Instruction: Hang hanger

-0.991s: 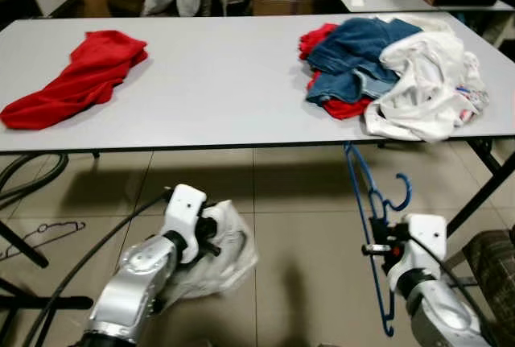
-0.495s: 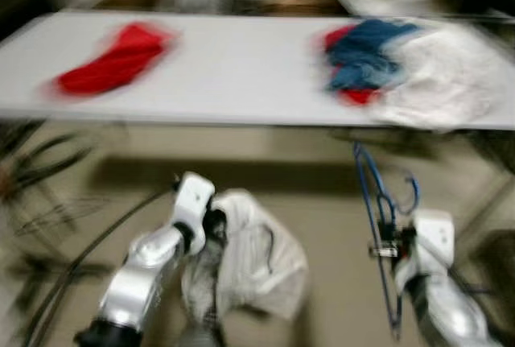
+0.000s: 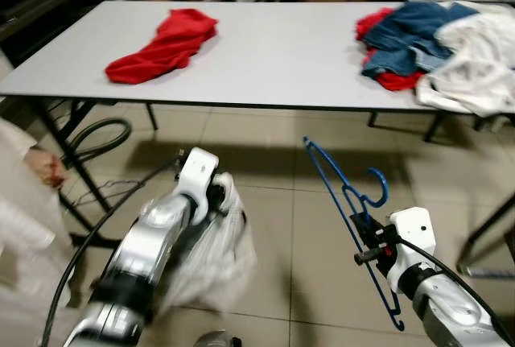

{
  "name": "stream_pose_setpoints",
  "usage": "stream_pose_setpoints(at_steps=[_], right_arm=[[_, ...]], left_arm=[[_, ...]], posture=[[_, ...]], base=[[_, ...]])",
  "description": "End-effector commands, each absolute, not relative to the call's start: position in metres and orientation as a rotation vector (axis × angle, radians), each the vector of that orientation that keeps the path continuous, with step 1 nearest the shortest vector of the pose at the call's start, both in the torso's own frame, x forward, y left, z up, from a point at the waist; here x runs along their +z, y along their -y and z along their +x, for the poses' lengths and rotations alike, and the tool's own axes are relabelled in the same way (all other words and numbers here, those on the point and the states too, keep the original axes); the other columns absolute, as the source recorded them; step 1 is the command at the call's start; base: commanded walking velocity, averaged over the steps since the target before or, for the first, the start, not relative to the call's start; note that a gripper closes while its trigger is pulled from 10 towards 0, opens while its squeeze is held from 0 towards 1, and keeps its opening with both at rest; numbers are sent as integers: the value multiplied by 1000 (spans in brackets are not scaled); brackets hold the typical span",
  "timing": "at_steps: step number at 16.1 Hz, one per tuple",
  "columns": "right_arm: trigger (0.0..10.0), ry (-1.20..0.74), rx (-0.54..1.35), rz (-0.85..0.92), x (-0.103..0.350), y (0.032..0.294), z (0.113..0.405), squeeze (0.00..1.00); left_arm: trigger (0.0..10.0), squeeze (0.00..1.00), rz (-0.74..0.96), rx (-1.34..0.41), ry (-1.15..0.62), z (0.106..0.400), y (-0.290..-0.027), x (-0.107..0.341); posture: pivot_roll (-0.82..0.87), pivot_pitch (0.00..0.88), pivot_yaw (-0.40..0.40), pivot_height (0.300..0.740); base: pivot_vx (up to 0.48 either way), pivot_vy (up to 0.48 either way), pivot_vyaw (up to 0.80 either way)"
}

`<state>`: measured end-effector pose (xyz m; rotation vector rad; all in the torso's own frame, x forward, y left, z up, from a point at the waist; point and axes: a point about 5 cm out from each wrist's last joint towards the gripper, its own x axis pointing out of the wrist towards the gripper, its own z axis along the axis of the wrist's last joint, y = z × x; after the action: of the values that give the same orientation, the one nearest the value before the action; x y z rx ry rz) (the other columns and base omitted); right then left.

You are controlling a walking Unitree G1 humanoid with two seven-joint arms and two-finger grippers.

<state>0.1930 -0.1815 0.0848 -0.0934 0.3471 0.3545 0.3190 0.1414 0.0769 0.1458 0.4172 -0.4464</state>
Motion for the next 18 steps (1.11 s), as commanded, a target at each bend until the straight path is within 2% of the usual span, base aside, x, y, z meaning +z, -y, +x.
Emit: stream_pose_setpoints(at_steps=[1,3,4,8,10,11,13,16,18], right_arm=[[10000,-319,415,-105,92,177,192,0],[10000,-333,510,-163,96,177,188,0],[10000,-326,533,-177,99,177,190,0],[10000,-293,425,-218,94,173,210,0],[10000,-285,431,-222,93,165,215,0],[10000,-283,451,-208,93,161,215,0],[10000,-286,459,-188,92,159,213,0],[10000,-285,413,-157,94,166,215,0],[10000,-278,402,-150,96,167,218,0]], left_arm=[[0,0,137,-399,-369,330,-145,90],[0,0,125,-354,-328,348,-143,106],[0,0,171,-346,-301,356,-142,110],[0,0,278,-352,-184,357,-142,99],[0,0,168,-359,-264,355,-150,86],[0,0,9,-381,-373,351,-152,75],[0,0,-123,-350,-374,354,-156,79],[0,0,-137,-313,-216,369,-160,108],[0,0,-150,-357,-261,369,-159,106]], posture=[[-81,0,98,740],[-74,0,98,740],[-72,0,97,740],[-64,0,89,740],[-61,0,82,740],[-53,0,70,740],[-41,0,44,740],[-32,0,28,740],[-42,0,35,740]], base=[[0,0,0],[0,0,0],[0,0,0],[0,0,0],[0,0,0],[0,0,0],[0,0,0],[0,0,0],[0,0,0]])
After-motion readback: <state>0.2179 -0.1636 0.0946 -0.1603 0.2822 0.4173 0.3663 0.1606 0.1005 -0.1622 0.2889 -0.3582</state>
